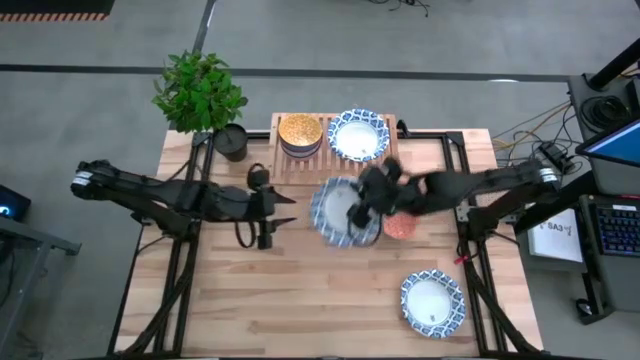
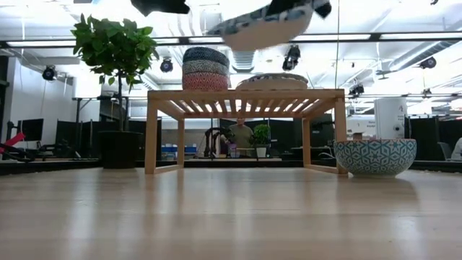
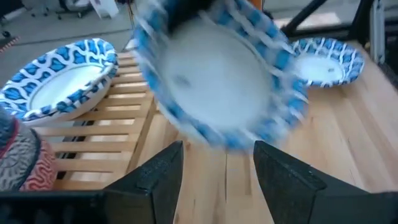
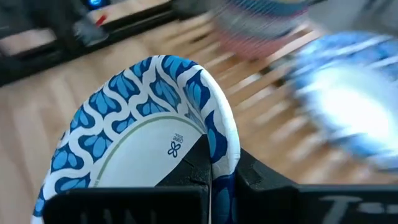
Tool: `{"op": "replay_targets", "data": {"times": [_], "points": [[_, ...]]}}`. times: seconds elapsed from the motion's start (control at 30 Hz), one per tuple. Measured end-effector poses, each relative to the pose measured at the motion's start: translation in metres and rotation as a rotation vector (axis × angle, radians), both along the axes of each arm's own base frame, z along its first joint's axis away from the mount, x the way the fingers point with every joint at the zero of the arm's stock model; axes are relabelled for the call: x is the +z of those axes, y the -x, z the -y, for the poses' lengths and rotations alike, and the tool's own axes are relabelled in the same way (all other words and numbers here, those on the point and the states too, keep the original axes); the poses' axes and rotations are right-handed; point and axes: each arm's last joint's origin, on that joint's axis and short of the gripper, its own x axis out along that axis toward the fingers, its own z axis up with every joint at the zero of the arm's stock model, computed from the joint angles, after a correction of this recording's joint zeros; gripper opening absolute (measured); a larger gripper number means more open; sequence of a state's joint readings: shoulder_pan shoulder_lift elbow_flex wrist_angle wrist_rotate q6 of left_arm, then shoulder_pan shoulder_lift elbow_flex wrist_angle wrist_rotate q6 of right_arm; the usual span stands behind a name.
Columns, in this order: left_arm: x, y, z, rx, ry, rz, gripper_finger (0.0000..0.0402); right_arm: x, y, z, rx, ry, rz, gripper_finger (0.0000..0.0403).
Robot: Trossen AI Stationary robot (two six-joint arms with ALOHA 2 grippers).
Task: Place and stack bowls onto a shelf
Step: Stack the white patterned bowl on top of the other white patterned bowl on the shelf
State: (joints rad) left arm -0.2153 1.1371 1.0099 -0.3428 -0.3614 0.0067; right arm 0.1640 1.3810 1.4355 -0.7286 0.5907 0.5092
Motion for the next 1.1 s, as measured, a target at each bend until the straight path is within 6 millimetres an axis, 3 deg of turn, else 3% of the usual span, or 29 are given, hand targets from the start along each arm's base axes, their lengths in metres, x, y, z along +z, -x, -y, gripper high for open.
{"op": "replay_targets", "data": {"times": [0.2,0.37,0.57,0.73,0.87,1.1], "points": [[-0.008,0.025,-0.005,-0.004,0.040,0.210,0.0164,0.065,0.037,0.054,-0.014,0.006,0.093,0.0009],[-0.013,0.038,-0.008,-0.014,0.050,0.408,0.0162,0.082,0.066,0.115,-0.074,-0.082,0.217,0.0009],[-0.016,0.050,-0.011,-0.012,0.072,0.516,0.0162,0.066,0.086,0.179,-0.243,-0.181,0.252,0.0008],[-0.019,0.053,-0.011,-0.012,0.084,0.514,0.0162,0.046,0.093,0.217,-0.254,-0.257,0.297,0.0008],[-0.018,0.057,-0.012,-0.015,0.093,0.493,0.0162,0.028,0.090,0.234,-0.267,-0.326,0.369,0.0008],[-0.017,0.066,-0.013,-0.019,0.091,0.460,0.0162,0.008,0.080,0.243,-0.290,-0.366,0.356,0.0020]]}}
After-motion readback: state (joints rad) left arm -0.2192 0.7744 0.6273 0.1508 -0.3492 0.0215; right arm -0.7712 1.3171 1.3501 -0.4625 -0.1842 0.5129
